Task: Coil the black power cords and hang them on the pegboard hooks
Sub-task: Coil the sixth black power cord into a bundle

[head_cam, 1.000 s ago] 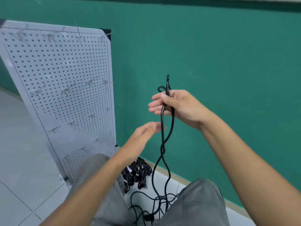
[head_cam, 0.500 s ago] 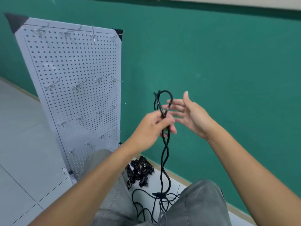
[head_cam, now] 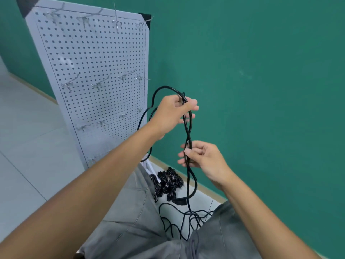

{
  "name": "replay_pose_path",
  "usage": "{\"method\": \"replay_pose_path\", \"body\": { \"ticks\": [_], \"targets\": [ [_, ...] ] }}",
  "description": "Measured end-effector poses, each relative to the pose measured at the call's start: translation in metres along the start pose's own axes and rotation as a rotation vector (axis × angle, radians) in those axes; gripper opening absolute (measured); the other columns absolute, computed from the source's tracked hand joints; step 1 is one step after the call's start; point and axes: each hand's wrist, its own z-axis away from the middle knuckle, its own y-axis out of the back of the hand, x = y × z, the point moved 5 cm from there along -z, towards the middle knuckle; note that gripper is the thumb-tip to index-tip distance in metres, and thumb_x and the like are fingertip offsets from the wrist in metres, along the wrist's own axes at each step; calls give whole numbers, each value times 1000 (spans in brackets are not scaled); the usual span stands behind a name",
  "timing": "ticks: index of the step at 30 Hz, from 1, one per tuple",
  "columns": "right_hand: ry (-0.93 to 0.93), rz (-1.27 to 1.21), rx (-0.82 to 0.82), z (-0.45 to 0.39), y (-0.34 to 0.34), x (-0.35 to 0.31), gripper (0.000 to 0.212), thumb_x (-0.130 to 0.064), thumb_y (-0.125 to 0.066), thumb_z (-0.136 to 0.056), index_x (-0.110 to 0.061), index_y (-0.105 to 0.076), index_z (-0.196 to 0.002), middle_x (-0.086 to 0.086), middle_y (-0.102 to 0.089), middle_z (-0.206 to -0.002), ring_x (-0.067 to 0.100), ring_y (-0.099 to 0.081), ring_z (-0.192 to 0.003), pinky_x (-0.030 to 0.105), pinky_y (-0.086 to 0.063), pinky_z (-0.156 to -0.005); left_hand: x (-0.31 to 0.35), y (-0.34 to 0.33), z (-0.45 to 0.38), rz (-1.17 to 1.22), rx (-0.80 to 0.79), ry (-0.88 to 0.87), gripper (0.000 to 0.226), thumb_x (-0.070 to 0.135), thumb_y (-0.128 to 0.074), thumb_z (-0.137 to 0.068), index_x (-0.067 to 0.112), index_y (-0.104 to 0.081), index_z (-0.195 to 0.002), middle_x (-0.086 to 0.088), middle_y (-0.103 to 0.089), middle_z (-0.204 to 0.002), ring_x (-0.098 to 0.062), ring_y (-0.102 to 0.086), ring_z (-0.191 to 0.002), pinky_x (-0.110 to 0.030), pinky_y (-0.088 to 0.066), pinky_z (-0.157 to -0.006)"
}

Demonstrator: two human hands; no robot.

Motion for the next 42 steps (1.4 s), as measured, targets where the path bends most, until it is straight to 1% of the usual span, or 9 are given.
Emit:
{"method": "replay_pose_path", "body": {
  "ticks": [4, 12, 18, 25, 29, 32, 36, 38, 42],
  "targets": [
    [30, -36, 100, -6, 13, -17, 9, -2, -58, -101, -2, -66, -105, 8, -77, -86, 19, -75, -72, 22, -57, -64, -38, 1, 24, -85, -59, 63, 34, 45, -59, -101, 15, -68, -115, 4, -76, -114, -10, -75, -99, -39, -60, -95],
    [-23, -109, 226, -22, 39, -24, 8, -3, -58, -101, -2, -66, -103, 12, -77, -92, 22, -77, -79, 27, -63, -73, -105, -34, 90, -124, -185, 184, 46, 63, -70, -79, 25, -73, -105, 7, -78, -104, -9, -74, -98, -43, -55, -101],
    [-32, -181, 277, -27, 54, -22, 10, -4, -57, -102, 1, -65, -105, 13, -76, -96, 20, -77, -79, 27, -63, -75, -118, -51, 96, -351, -169, 51, 10, 31, -79, -89, 26, -70, -86, 9, -73, -84, -12, -68, -83, -43, -55, -86],
    [-103, -90, 379, -25, 88, 6, 21, -5, -56, -103, 10, -63, -115, 20, -74, -104, 21, -75, -81, 25, -63, -76, -71, -31, 76, -254, -50, -92, 6, 17, -72, -94, 16, -72, -88, -1, -71, -78, -19, -67, -76, -32, -54, -76],
    [-155, 120, 412, -17, 103, 18, 23, -8, -63, -99, 4, -66, -118, 13, -71, -108, 25, -69, -102, 40, -57, -97, -40, -26, 47, -214, -86, -108, 16, 18, -68, -98, 6, -72, -87, -10, -69, -73, -17, -64, -67, -36, -57, -78],
    [-69, 295, 345, -8, 102, 4, 32, -17, -69, -96, -9, -67, -127, 0, -68, -123, 15, -63, -118, 42, -48, -110, -21, -28, 30, -127, -92, -66, 26, 18, -65, -101, 5, -68, -79, -19, -66, -74, -25, -61, -65, -39, -60, -74],
    [170, 279, 101, 5, 76, -32, 29, -20, -61, -102, -18, -65, -131, -9, -69, -130, 2, -61, -122, 26, -44, -111, -2, -33, 21, -17, -149, -25, 32, 21, -64, -102, -3, -64, -81, 2, -67, -67, -23, -58, -59, -38, -61, -72],
    [255, 283, 43, 9, 62, -44, 23, -17, -57, -104, -20, -68, -123, -7, -72, -124, 5, -63, -120, 19, -45, -106, 4, -34, 19, 16, -169, -13, 36, 24, -64, -102, -7, -64, -83, 3, -62, -62, -20, -57, -57, -38, -62, -72],
    [361, 279, 169, 9, 53, -58, 15, -10, -59, -102, -7, -72, -97, 1, -77, -95, 10, -69, -91, 27, -53, -91, 11, -34, 23, 182, -181, 65, 33, 29, -64, -101, 3, -61, -80, -1, -49, -59, -16, -53, -54, -32, -60, -69]
  ]
}}
